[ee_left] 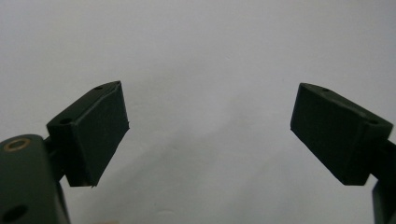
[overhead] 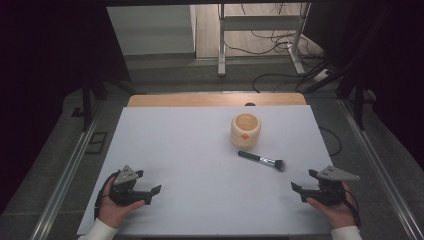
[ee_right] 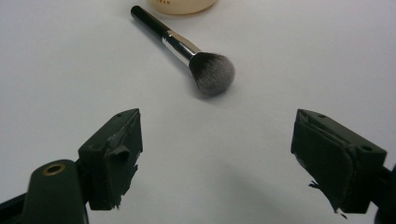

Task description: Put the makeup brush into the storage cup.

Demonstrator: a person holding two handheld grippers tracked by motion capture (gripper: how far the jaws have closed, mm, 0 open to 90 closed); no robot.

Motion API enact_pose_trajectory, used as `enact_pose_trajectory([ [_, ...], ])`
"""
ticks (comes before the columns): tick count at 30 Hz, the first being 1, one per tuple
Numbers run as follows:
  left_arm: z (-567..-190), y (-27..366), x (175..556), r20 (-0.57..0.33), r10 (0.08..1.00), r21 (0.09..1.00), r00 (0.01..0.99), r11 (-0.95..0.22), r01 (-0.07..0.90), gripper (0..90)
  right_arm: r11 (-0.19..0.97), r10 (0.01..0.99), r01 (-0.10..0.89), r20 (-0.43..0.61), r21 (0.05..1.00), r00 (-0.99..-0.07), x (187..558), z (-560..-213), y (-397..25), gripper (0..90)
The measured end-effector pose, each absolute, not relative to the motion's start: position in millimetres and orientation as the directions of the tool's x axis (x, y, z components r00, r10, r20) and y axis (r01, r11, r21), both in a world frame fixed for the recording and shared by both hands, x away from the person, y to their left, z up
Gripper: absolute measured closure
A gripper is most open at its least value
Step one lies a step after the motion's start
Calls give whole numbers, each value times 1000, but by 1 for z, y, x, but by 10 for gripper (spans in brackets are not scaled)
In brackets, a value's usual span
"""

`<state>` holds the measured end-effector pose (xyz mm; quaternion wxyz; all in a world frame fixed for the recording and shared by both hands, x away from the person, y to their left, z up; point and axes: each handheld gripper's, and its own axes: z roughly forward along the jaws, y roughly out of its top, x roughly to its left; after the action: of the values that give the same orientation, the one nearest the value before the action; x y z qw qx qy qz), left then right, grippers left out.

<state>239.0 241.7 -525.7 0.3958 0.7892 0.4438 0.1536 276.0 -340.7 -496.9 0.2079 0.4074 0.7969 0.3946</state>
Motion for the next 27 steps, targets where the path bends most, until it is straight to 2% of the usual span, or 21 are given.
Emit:
enact_pose_trajectory([
  [27, -525, 241, 237, -101, 809, 768, 579, -307, 562, 124, 418, 774, 447, -52, 791, -631, 289, -462, -318, 144],
])
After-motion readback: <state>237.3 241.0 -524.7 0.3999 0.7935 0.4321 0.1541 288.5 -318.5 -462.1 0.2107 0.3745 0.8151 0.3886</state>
